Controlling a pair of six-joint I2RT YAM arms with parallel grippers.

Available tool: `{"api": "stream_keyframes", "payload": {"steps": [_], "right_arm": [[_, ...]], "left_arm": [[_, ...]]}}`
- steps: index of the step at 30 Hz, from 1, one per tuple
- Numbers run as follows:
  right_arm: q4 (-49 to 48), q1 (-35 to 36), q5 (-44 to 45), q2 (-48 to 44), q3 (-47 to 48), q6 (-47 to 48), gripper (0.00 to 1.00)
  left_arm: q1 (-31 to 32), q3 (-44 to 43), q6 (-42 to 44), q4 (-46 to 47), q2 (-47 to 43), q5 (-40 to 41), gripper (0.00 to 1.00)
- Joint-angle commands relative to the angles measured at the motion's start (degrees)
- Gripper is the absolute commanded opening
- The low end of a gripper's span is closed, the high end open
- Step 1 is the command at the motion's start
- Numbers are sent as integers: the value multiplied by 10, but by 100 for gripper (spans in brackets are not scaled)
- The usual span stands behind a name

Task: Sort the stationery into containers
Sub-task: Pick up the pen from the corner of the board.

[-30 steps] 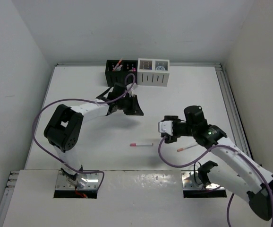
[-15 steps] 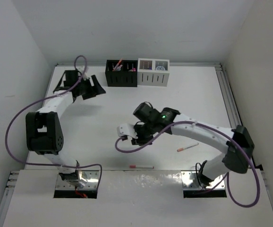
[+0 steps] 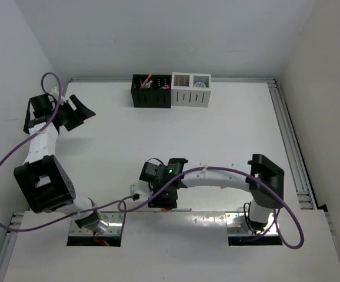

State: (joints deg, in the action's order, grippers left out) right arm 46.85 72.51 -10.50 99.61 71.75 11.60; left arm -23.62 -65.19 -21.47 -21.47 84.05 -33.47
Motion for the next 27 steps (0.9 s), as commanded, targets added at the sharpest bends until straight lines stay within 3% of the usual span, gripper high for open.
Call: {"api": "stream_keyframes", "payload": {"steps": [1,11,23,27], "right_arm": [[-31,4,34,37,38,-55,45],[-135,7,51,75,-6,-111,42],[-156,28,35,78,-42,-110,42],[-178,25,52,89,-48,-112,37]], "left_arm": [[-27,16,6,-7,-32,-46,79],[-92,39,30,-19,-40,-90,79],[-126,65,42,-16,-27,-119,79],[-132,69,49,-17,-27,-121,79]]}}
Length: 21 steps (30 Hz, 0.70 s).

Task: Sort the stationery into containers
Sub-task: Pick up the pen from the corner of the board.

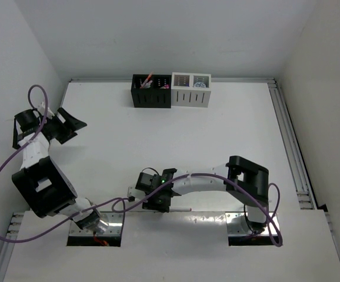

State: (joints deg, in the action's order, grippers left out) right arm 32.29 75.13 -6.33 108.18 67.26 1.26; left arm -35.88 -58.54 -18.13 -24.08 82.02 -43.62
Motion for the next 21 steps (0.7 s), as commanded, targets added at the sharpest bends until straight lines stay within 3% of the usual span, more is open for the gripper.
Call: {"api": "stream_keyframes", "payload": {"steps": [1,8,21], "right_arm": [[-36,-1,14,6,-5,-8,36],[-58,-18,59,23,-23,1,28],[-60,-76,76,1,-68,7,26]], "left_arm": [[-9,3,16,8,-5,-18,79],[-16,3,20,6,-1,-20,79],[-11,14,0,31,11,-23,79]]}}
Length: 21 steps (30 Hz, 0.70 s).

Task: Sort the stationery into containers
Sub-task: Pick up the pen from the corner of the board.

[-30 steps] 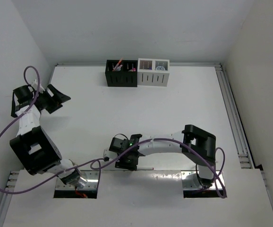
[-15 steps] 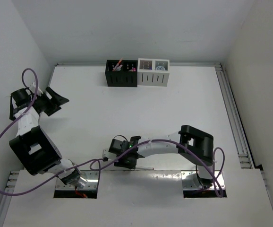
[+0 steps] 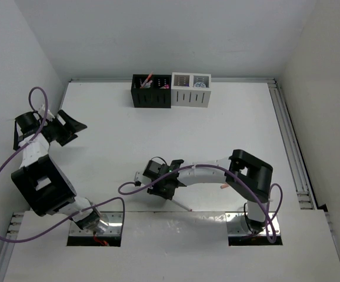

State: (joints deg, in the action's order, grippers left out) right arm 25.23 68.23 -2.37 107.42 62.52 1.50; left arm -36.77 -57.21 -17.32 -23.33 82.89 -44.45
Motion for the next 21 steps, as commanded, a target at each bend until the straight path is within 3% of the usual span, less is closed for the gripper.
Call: {"api": "stream_keyframes", "payload": {"steps": [1,14,18,21], "right_arm": [[10,-7,40,10,-20,3,26],[63,-6,47,34,16,-60,32],[62,-5,61,29,8,-76,41],[61,-5,51,33,6,-83,39]], "left_arm": [[0,1,-11,25,3,-15,79],[2,0,-13,22,5,-13,79],[0,2,-16,23,7,-13,79],[-1,3,-16,24,7,-13,79]]}}
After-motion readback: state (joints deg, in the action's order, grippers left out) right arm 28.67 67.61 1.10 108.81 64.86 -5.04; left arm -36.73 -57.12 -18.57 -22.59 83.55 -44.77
